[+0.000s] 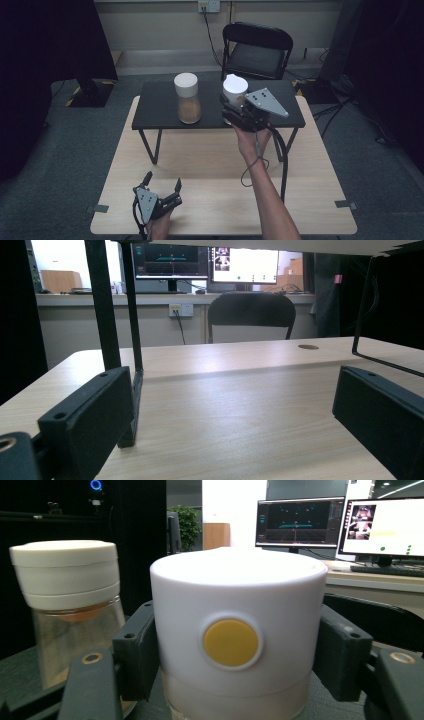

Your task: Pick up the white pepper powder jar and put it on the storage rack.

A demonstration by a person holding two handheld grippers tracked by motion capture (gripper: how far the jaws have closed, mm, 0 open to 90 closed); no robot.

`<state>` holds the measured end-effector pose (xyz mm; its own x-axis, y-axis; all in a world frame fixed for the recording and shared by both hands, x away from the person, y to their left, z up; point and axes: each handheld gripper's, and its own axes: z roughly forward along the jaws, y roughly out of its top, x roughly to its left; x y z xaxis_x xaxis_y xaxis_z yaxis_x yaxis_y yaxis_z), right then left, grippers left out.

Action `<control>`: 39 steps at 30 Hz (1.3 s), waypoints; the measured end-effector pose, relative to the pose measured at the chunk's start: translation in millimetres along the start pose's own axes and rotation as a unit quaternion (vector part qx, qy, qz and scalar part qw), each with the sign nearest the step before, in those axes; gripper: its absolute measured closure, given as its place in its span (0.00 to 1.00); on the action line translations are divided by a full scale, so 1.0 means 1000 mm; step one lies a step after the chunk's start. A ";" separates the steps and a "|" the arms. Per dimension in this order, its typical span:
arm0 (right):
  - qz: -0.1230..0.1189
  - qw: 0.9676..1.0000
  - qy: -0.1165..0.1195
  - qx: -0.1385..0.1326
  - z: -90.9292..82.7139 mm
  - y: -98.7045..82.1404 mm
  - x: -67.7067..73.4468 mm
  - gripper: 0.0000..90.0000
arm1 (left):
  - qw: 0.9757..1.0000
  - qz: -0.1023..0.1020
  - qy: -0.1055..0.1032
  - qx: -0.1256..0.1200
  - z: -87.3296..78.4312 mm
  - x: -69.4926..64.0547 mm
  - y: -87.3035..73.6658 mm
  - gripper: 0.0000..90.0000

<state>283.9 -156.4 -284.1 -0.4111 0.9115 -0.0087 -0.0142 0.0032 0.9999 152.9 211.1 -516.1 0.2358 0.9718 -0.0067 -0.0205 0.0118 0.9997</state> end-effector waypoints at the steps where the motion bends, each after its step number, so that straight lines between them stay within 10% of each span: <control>1: 0.003 1.000 -0.001 0.000 0.001 -0.001 0.000 0.33 | 1.000 0.000 0.000 0.000 0.000 0.000 0.000 0.03; 39: 0.010 1.000 -0.002 0.001 0.009 -0.001 -0.003 0.25 | 1.000 0.000 0.002 0.000 0.000 -0.001 0.000 0.03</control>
<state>293.3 -155.0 -285.4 -0.4081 0.9129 0.0109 -0.0038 -0.0136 0.9999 152.7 210.6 -516.1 0.2327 0.9725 -0.0063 -0.0205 0.0114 0.9997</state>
